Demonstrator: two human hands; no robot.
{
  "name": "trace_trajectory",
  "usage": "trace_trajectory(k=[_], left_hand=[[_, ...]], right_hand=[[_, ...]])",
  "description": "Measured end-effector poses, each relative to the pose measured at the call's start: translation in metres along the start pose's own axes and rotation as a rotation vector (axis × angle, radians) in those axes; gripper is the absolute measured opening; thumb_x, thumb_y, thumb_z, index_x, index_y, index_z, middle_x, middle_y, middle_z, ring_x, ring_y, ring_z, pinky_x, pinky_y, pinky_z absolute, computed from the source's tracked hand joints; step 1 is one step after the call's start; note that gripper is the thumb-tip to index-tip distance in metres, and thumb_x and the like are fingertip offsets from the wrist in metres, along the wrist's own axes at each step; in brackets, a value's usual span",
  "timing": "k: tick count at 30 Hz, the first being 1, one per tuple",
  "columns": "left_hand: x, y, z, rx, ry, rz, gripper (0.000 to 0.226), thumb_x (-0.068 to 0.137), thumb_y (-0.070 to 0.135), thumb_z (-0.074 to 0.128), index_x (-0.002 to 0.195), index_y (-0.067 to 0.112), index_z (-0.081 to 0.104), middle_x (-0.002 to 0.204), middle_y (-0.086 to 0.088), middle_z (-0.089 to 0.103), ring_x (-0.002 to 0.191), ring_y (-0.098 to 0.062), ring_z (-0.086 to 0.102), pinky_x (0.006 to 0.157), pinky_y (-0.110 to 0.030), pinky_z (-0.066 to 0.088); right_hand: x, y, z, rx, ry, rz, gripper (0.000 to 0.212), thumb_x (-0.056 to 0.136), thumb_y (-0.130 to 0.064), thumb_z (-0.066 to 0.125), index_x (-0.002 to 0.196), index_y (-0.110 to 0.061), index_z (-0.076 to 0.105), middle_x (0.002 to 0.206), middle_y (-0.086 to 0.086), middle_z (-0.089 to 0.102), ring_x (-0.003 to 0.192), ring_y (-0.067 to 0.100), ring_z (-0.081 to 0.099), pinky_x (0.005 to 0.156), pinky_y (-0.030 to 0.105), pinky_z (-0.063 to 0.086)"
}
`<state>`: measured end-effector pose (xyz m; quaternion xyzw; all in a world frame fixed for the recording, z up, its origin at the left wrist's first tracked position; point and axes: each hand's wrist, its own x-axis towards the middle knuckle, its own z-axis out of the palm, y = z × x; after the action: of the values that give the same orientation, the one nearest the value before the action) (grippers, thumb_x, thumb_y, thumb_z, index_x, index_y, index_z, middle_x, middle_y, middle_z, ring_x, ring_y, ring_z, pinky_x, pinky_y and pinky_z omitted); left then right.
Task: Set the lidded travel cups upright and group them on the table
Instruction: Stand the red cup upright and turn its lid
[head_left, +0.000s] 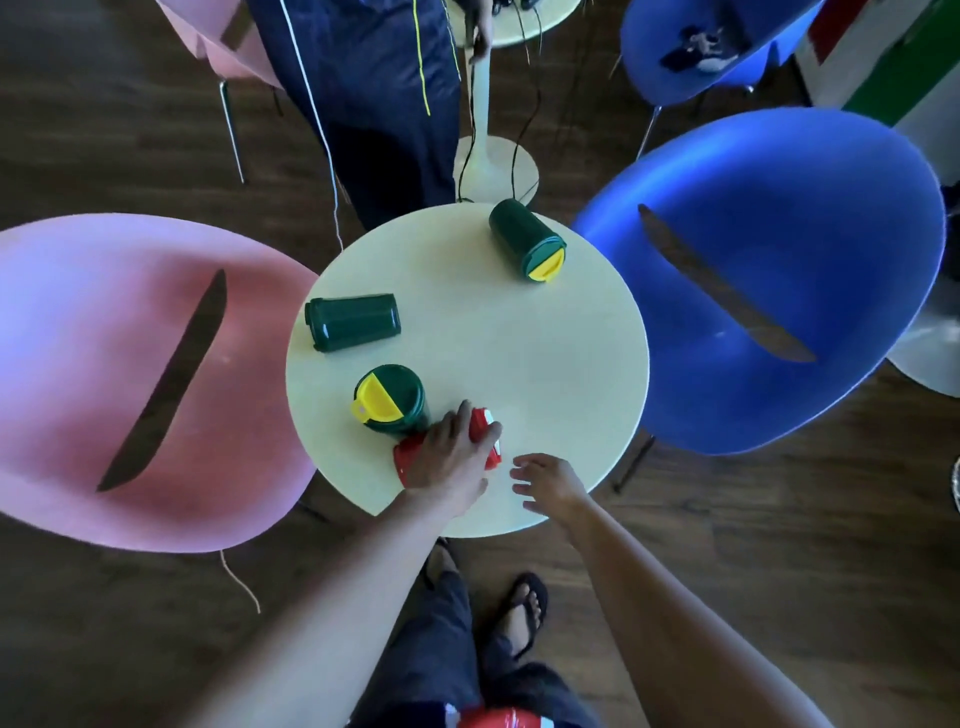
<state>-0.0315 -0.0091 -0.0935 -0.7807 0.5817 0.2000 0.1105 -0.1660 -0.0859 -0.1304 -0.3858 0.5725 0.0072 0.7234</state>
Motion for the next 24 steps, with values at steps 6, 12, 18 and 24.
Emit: trace_trajectory(k=[6, 12, 18, 24], left_hand=[[0.010, -0.009, 0.005, -0.028, 0.166, 0.076, 0.057, 0.088, 0.033, 0.070, 0.138, 0.021, 0.045, 0.135, -0.015, 0.046, 0.121, -0.034, 0.051, 0.098, -0.045, 0.047], [0.007, -0.014, -0.013, -0.469, 0.349, 0.131, 0.083, 0.070, 0.031, 0.088, 0.138, 0.015, 0.044, 0.140, -0.010, 0.052, 0.119, -0.031, 0.057, 0.093, -0.038, 0.051], [0.020, -0.014, -0.050, -0.648, 0.273, 0.212, 0.101, 0.077, 0.038, 0.082, 0.156, 0.019, 0.022, 0.148, -0.005, 0.050, 0.128, -0.026, 0.045, 0.105, -0.036, 0.042], [0.059, -0.021, -0.079, -0.538, 0.050, 0.307, 0.099, 0.083, 0.040, 0.077, 0.158, 0.020, 0.016, 0.158, -0.002, 0.037, 0.140, -0.024, 0.037, 0.108, -0.038, 0.041]], right_hand=[[-0.002, -0.009, 0.010, -0.015, 0.081, -0.122, 0.019, 0.102, -0.009, 0.044, 0.109, -0.004, 0.061, 0.095, 0.012, 0.066, 0.074, 0.013, 0.060, 0.056, 0.016, 0.045], [-0.018, -0.030, -0.008, 0.036, 0.162, -0.192, 0.025, 0.099, -0.027, 0.055, 0.120, -0.016, 0.061, 0.115, 0.008, 0.066, 0.099, 0.020, 0.064, 0.086, 0.041, 0.055], [-0.043, -0.074, -0.024, 0.233, 0.095, -0.282, 0.025, 0.097, -0.036, 0.056, 0.114, -0.023, 0.068, 0.110, -0.001, 0.073, 0.099, 0.018, 0.070, 0.088, 0.039, 0.057], [-0.042, -0.100, -0.021, 0.177, 0.198, -0.408, 0.011, 0.092, -0.015, 0.066, 0.102, -0.012, 0.064, 0.100, 0.007, 0.069, 0.090, 0.019, 0.069, 0.080, 0.035, 0.060]])
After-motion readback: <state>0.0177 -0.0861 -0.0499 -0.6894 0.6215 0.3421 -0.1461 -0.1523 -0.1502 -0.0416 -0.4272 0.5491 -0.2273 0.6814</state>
